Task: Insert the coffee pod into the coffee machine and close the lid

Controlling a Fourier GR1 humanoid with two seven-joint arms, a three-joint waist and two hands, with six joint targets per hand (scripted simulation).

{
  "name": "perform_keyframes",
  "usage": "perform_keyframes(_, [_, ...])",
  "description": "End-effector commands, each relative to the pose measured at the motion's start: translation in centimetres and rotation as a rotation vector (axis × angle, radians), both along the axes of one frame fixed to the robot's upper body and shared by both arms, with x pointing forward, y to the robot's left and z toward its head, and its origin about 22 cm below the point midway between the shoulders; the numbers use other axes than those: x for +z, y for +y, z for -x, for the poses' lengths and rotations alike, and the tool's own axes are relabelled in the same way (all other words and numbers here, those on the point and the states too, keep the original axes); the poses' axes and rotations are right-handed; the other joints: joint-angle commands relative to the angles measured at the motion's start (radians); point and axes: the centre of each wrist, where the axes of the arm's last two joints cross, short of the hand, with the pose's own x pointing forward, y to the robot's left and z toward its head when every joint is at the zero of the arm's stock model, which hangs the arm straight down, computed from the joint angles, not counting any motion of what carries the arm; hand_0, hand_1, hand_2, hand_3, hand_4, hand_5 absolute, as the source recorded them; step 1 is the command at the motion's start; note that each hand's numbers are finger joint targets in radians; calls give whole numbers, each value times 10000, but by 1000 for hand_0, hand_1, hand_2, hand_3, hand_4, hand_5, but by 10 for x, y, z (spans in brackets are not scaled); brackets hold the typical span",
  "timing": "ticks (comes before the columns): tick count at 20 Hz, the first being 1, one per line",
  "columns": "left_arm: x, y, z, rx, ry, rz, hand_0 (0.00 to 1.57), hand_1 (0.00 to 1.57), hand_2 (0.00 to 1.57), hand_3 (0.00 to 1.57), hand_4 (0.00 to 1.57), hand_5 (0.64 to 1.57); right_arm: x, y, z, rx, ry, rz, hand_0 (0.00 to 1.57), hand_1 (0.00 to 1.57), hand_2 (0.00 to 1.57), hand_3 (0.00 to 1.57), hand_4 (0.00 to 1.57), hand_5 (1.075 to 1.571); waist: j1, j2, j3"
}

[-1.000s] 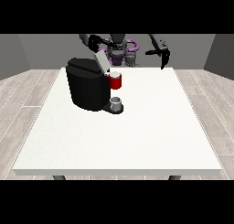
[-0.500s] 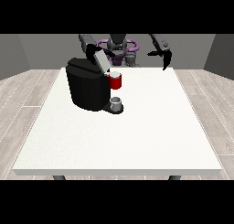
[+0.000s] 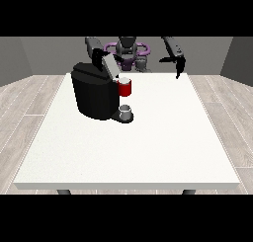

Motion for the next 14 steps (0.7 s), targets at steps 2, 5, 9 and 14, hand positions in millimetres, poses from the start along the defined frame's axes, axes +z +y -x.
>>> perform_keyframes(2, [13, -8, -16, 48, -225, -147, 0, 0, 0, 0, 376, 1571, -1, 8, -10, -15, -27, -22, 0, 0, 0, 0, 396, 1571, 204, 463, 64])
perform_keyframes(5, [8, -5, -6, -237, 21, 104, 0, 0, 0, 0, 343, 1571, 3, -5, -15, -1, 119, 74, 0, 0, 0, 0, 445, 1571, 559, 383, 66])
perform_keyframes(9, [1, -21, -9, -314, -263, 49, 0, 0, 0, 0, 350, 1571, 16, 11, -23, 176, -308, 432, 0, 0, 0, 0, 441, 1571, 603, 740, 63])
perform_keyframes(14, [2, -1, -10, -465, 465, 116, 0, 0, 0, 0, 369, 1571, 29, 41, -22, 331, 21, 971, 0, 0, 0, 0, 421, 1571, 901, 110, 60])
